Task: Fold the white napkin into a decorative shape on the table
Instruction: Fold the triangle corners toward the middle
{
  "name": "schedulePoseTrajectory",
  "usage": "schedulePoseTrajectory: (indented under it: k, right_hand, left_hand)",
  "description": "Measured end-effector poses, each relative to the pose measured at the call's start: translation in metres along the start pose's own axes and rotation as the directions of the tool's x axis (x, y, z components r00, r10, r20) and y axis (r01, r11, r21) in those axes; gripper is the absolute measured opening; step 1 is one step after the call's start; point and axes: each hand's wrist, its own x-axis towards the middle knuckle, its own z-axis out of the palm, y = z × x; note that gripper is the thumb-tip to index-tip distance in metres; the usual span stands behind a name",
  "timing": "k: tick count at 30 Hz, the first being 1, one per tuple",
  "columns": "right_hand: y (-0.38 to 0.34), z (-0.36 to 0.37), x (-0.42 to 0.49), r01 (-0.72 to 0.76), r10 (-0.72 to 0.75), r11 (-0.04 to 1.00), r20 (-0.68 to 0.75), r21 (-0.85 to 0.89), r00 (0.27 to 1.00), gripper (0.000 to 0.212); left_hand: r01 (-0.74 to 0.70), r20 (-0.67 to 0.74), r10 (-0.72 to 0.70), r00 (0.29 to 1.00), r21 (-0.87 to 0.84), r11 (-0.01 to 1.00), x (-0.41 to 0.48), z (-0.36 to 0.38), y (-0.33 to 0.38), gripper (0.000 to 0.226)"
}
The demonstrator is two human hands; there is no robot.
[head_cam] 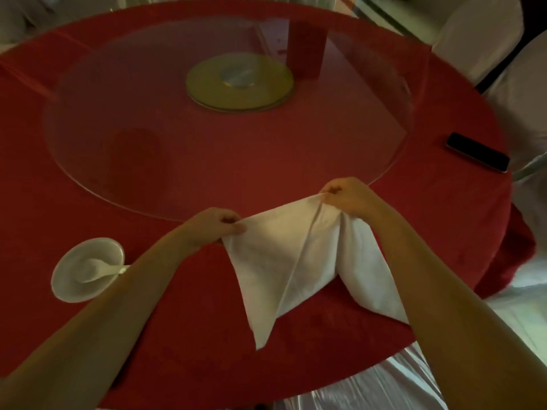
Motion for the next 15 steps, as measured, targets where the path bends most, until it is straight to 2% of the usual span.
schedulePoseTrajectory:
  k: [2,4,7,12,15]
  right_hand:
    - [0.004,0.009,0.009,0.047,-0.046,0.999,-0.102,0.006,0.994,0.016]
    - [0.002,0.012,0.011,0.082,-0.076,0.996,-0.197,0.02,0.977,0.013]
    - [-0.002,0.01,0.0,0.132,-0.118,0.991,-0.28,0.035,0.953,0.01]
    - [-0.01,-0.012,-0.039,0.19,-0.157,0.978,-0.298,0.084,0.942,0.006]
    - [-0.019,-0.037,-0.062,0.192,-0.15,0.969,-0.245,0.156,0.958,0.004]
  left_hand:
    - [-0.043,-0.159,0.034,0.987,-0.053,0.998,0.002,0.008,-0.01,0.006]
    - [-0.035,-0.228,-0.005,0.974,-0.173,0.984,0.002,0.013,-0.017,0.003]
    - [-0.004,-0.211,-0.068,0.975,-0.323,0.946,-0.003,0.018,-0.023,0.006]
    - [-0.127,-0.149,0.077,0.986,-0.362,0.924,-0.025,0.014,-0.013,0.017]
    - [-0.207,-0.175,0.149,0.973,-0.387,0.899,-0.039,0.006,0.003,0.01]
